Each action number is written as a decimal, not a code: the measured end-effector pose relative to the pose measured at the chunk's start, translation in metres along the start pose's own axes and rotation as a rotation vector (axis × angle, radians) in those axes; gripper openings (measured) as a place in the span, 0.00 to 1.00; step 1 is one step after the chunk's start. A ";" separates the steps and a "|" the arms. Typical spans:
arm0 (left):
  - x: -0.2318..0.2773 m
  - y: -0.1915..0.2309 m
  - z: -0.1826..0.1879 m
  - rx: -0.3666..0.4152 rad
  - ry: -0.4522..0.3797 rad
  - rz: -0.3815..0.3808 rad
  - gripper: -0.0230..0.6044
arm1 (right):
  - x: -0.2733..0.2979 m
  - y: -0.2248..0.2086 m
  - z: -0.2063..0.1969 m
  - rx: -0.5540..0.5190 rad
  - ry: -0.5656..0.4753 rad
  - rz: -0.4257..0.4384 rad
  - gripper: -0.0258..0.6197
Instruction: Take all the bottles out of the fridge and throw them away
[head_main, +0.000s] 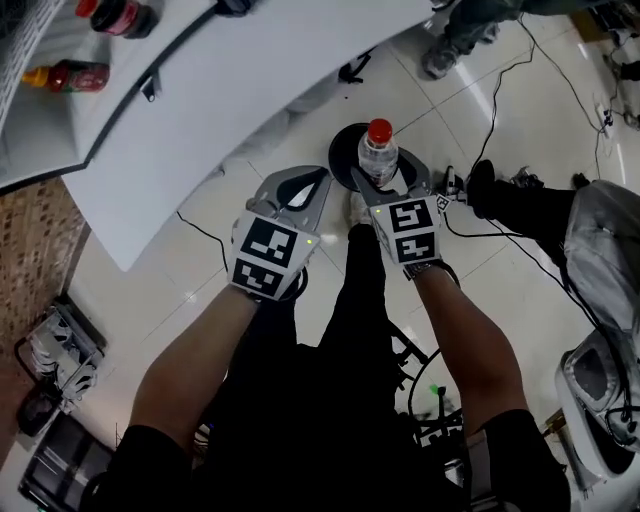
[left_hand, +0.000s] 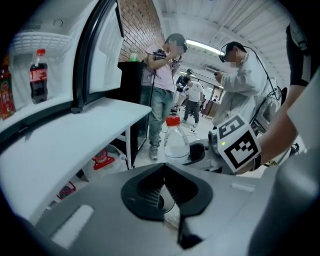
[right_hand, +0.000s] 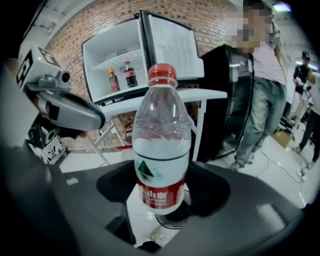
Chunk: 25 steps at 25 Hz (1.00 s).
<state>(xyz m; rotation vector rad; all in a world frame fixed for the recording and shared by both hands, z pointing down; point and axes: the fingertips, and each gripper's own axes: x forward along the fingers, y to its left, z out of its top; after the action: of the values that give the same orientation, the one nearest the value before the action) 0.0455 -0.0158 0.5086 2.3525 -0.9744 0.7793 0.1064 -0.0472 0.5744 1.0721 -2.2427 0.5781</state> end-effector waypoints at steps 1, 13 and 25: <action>0.011 -0.001 -0.009 -0.001 0.020 -0.009 0.04 | 0.005 -0.004 -0.013 0.020 0.015 -0.002 0.50; 0.118 0.007 -0.093 0.035 0.202 -0.094 0.04 | 0.093 -0.029 -0.175 0.253 0.296 0.000 0.49; 0.173 0.017 -0.148 0.051 0.284 -0.125 0.04 | 0.173 -0.036 -0.277 0.471 0.578 0.026 0.50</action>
<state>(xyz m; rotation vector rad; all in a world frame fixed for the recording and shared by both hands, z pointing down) 0.0871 -0.0193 0.7331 2.2396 -0.6886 1.0629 0.1342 0.0023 0.8975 0.9287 -1.6499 1.2886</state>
